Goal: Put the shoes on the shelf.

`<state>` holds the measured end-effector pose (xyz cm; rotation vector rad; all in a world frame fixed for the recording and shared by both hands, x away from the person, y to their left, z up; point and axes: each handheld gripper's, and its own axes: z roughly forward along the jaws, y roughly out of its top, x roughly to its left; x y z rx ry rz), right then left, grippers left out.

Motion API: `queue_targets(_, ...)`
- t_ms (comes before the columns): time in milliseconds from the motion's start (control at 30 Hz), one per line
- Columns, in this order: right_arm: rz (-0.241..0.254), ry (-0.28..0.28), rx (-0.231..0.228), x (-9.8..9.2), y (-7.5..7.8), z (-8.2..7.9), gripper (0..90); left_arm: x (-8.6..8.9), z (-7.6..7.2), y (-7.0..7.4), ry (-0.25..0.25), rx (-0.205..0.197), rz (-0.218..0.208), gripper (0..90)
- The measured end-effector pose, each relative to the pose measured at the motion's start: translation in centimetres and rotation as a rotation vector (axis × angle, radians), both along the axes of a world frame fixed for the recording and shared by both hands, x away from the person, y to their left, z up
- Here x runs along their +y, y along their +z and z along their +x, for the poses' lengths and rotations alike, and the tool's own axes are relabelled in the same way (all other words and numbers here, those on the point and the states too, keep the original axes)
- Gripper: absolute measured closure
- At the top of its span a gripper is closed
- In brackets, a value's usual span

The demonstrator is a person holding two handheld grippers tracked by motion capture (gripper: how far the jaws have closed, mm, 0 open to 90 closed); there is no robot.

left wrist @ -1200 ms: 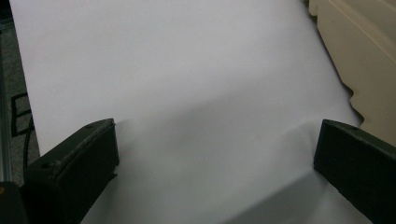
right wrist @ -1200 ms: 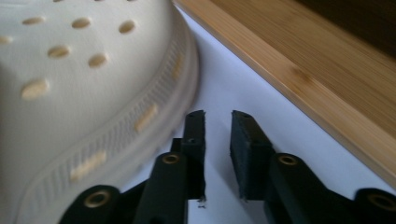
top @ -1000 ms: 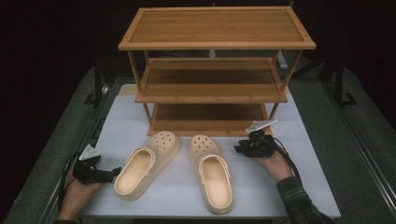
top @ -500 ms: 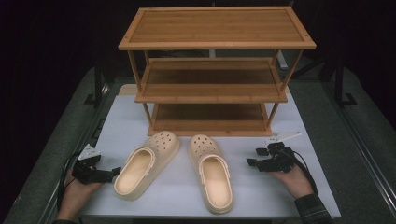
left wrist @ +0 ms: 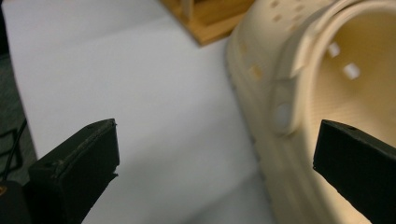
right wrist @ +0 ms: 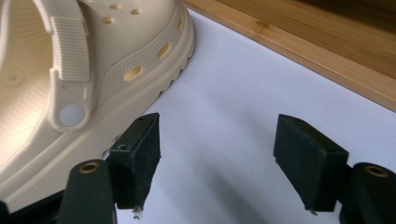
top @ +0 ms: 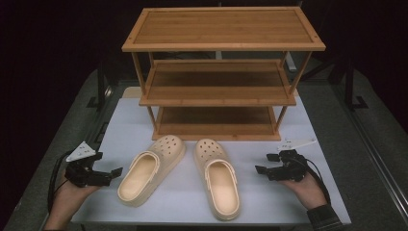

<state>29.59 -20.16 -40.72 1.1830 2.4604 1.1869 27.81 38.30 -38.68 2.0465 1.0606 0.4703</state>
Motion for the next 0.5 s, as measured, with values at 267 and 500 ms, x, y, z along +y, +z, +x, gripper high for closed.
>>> queue_targets(267, 0.007, 0.009, -0.002, 0.4, 0.1, -0.2, 29.7, -2.5, -0.4, 1.9, -0.123, -0.029, -0.031, 12.8)
queue_targets(500, 0.031, 0.026, -0.001, 0.9, 0.6, -0.5, 27.8, -4.0, 0.0, 2.0, -0.157, -0.028, -0.026, 15.7)
